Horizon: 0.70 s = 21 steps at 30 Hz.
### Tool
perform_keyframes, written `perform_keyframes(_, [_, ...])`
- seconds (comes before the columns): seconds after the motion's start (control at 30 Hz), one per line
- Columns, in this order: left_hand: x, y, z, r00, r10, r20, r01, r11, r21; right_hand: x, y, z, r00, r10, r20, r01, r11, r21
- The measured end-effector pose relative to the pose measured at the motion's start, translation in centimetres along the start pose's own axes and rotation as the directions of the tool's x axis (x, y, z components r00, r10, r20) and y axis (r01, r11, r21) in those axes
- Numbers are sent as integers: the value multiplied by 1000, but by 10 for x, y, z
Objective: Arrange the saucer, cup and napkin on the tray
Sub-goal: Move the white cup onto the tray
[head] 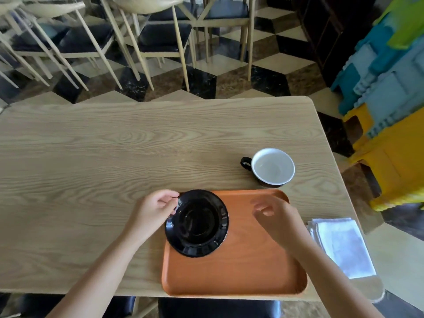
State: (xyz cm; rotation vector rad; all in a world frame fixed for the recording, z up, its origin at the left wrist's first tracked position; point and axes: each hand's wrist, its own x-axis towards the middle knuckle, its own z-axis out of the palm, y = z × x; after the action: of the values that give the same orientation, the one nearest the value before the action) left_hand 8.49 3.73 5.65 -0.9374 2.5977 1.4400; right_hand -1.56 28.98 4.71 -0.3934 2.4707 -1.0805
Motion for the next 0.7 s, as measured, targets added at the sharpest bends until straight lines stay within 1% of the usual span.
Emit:
perform_keyframes(0.03, [3, 14, 11, 995, 103, -11, -103, 995, 16, 3, 0, -11, 995, -28, -91, 23, 998, -55])
perform_keyframes(0.07, [7, 28, 24, 975, 220, -21, -218, 974, 60, 8, 2, -21, 982, -70, -173, 48, 991, -126])
perform_keyframes(0.1, [14, 40, 38, 936, 350, -26, -343, 928, 147, 13, 6, -30, 966, -120, -230, 73, 977, -201])
perform_keyframes(0.13, [21, 52, 53, 881, 473, 3, -457, 851, 257, 20, 11, -38, 953, -164, -255, 92, 958, -273])
perform_keyframes(0.17, [28, 62, 66, 825, 563, 45, -540, 764, 353, 27, 15, -44, 950, -192, -247, 101, 935, -339])
perform_keyframes(0.23, [44, 74, 91, 738, 663, 127, -634, 615, 469, 41, 25, -52, 969, -179, -172, 87, 894, -439])
perform_keyframes(0.27, [52, 77, 103, 710, 683, 173, -657, 554, 511, 48, 31, -54, 977, -167, -134, 84, 876, -475])
perform_keyframes(0.3, [59, 79, 115, 701, 677, 225, -664, 504, 552, 54, 38, -54, 981, -168, -99, 96, 859, -503])
perform_keyframes(0.37, [71, 79, 132, 713, 621, 325, -655, 424, 626, 65, 49, -54, 982, -183, -40, 136, 843, -520])
perform_keyframes(0.4, [75, 78, 138, 735, 572, 363, -640, 409, 651, 69, 53, -53, 982, -189, -19, 153, 847, -508])
perform_keyframes(0.43, [78, 77, 142, 754, 538, 376, -624, 410, 665, 72, 57, -52, 981, -195, -14, 165, 861, -482])
perform_keyframes(0.5, [83, 76, 146, 771, 510, 382, -614, 433, 660, 75, 62, -49, 977, -204, -57, 165, 902, -400])
perform_keyframes(0.53, [84, 76, 147, 765, 528, 370, -624, 461, 631, 76, 64, -48, 975, -203, -85, 159, 918, -364])
perform_keyframes(0.57, [86, 76, 148, 742, 570, 352, -648, 477, 593, 77, 66, -47, 973, -206, -106, 159, 927, -340])
perform_keyframes(0.63, [92, 75, 148, 700, 627, 341, -690, 471, 550, 78, 68, -46, 968, -217, -127, 167, 933, -319])
perform_keyframes(0.7, [97, 75, 147, 686, 644, 338, -707, 480, 520, 79, 68, -47, 967, -218, -135, 166, 933, -319])
